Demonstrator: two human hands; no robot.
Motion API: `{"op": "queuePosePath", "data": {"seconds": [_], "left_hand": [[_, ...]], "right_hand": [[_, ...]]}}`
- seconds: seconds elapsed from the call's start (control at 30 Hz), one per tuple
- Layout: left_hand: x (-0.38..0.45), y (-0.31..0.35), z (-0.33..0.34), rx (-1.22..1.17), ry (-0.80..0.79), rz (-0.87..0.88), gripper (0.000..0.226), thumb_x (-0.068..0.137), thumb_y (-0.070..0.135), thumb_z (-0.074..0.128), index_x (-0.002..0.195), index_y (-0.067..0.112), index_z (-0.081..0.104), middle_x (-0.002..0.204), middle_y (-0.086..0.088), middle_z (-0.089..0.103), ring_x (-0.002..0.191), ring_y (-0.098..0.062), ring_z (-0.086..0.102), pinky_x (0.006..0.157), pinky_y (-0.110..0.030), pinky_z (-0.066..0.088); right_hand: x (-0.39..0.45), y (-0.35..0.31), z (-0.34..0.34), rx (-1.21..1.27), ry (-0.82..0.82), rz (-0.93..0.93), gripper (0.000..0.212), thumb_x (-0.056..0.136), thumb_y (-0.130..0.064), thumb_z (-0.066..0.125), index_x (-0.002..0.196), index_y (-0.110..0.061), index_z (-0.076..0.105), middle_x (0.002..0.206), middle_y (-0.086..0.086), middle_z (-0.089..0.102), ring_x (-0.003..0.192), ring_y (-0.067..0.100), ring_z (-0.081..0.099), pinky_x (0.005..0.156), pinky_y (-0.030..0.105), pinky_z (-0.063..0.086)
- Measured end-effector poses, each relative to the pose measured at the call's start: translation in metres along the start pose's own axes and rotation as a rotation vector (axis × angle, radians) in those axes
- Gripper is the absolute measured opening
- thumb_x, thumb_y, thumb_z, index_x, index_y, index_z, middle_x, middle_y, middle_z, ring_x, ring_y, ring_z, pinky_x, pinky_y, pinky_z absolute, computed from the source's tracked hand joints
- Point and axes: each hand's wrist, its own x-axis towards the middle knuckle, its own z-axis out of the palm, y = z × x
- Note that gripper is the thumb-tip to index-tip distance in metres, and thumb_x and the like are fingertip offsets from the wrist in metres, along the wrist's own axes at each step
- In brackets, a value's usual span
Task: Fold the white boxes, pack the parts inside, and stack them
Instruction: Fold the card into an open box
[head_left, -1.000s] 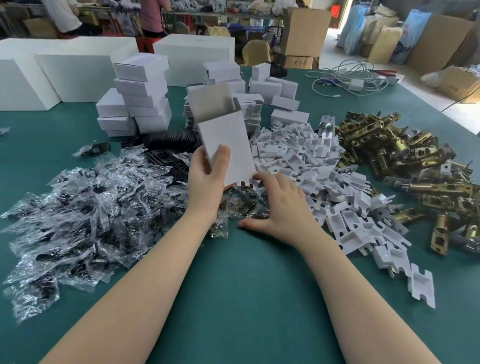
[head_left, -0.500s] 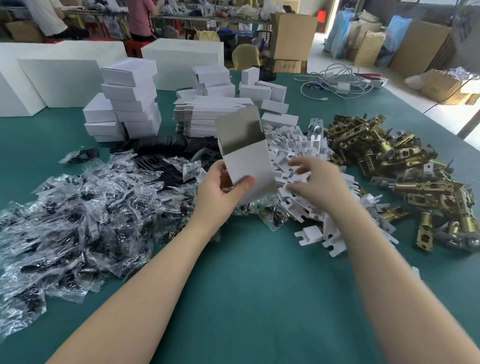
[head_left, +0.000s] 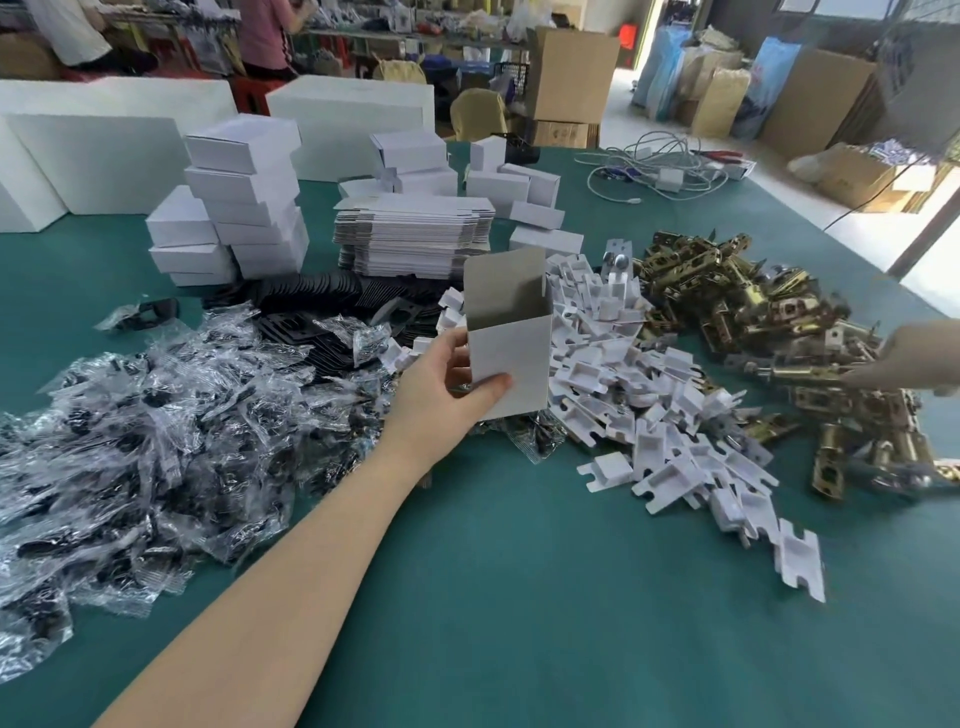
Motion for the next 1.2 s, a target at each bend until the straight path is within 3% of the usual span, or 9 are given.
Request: {"op": "queuePosePath", "data": {"seconds": [0.2,0.33,0.47,0.6,0.73,0.83,0.93,1.07,1.2], "left_hand": [[0.0,-0.001,0.001,-0.012,-0.001,-0.014,0.041,0.071,0.048,0.075,0.106,0.05,0.055,0.103,0.022,0.069,0.092,-0.003,0.068,0.074,-0.021,0.057],[0.0,-0.002,0.001,-0.018,-0.004,-0.013,0.041,0.071,0.046,0.076,0.107,0.048,0.056,0.103,0.021,0.07,0.092,-0.003,0.069,0.075,-0.023,0.058],[0.0,-0.002,0.001,-0.017,-0.01,-0.015,0.04,0.072,0.044,0.076,0.106,0.05,0.056,0.103,0.024,0.068,0.091,-0.002,0.069,0.074,-0.022,0.058],[0.0,-0.004,0.0,-0.015,-0.013,-0.015,0.041,0.073,0.043,0.077,0.107,0.051,0.055,0.104,0.024,0.068,0.092,-0.001,0.068,0.075,-0.024,0.059],[0.0,-0.003,0.001,-0.02,-0.015,-0.01,0.04,0.071,0.048,0.076,0.105,0.054,0.055,0.103,0.025,0.068,0.091,-0.001,0.068,0.073,-0.02,0.057],[0.0,-0.001,0.0,-0.02,-0.021,-0.001,0.04,0.071,0.047,0.076,0.101,0.061,0.054,0.102,0.027,0.068,0.091,0.001,0.068,0.072,-0.017,0.056],[-0.001,-0.001,0.001,-0.029,-0.02,-0.007,0.04,0.072,0.044,0.077,0.103,0.057,0.055,0.101,0.025,0.068,0.091,0.0,0.068,0.073,-0.018,0.056],[-0.001,-0.002,0.001,-0.06,-0.016,-0.014,0.041,0.07,0.049,0.075,0.107,0.052,0.056,0.104,0.022,0.069,0.095,-0.004,0.068,0.078,-0.024,0.057],[-0.001,-0.002,0.001,-0.046,-0.035,-0.011,0.038,0.074,0.045,0.074,0.107,0.053,0.056,0.104,0.026,0.066,0.095,-0.003,0.067,0.08,-0.026,0.057]], "right_hand": [[-0.018,0.001,-0.002,0.067,0.013,-0.053,0.044,0.081,-0.047,0.075,0.086,-0.004,0.078,0.073,0.01,0.067,0.071,0.025,0.059,0.073,0.037,0.052],[-0.017,-0.002,-0.009,0.112,0.028,-0.103,0.029,0.078,-0.033,0.082,0.092,-0.008,0.079,0.069,0.004,0.06,0.072,0.024,0.055,0.076,0.041,0.051],[-0.017,-0.002,-0.013,0.198,-0.012,-0.061,0.023,0.075,-0.021,0.085,0.088,-0.006,0.074,0.075,0.008,0.06,0.072,0.026,0.056,0.063,0.039,0.051],[-0.021,0.0,-0.015,0.489,-0.005,-0.03,0.025,0.076,-0.017,0.084,0.093,-0.005,0.069,0.08,0.014,0.063,0.069,0.027,0.056,0.074,0.046,0.054],[-0.032,-0.008,-0.016,0.721,0.043,-0.024,0.022,0.078,-0.021,0.082,0.092,-0.01,0.071,0.08,0.011,0.062,0.072,0.025,0.057,0.067,0.039,0.052],[-0.047,-0.021,-0.015,0.884,0.066,-0.003,0.021,0.078,-0.033,0.081,0.083,-0.016,0.069,0.076,0.009,0.062,0.085,0.031,0.063,0.073,0.043,0.055],[-0.054,-0.028,-0.01,0.807,0.185,-0.077,0.029,0.076,-0.045,0.078,0.08,-0.018,0.069,0.074,0.008,0.065,0.069,0.021,0.057,0.055,0.028,0.043],[-0.059,-0.037,0.001,0.838,0.121,-0.088,0.032,0.075,-0.05,0.077,0.08,-0.021,0.065,0.075,0.01,0.069,0.067,0.021,0.063,0.057,0.026,0.045],[-0.066,-0.042,0.014,0.673,0.205,-0.145,0.043,0.076,-0.056,0.075,0.085,-0.015,0.064,0.076,0.002,0.063,0.071,0.02,0.059,0.06,0.028,0.046]]}}
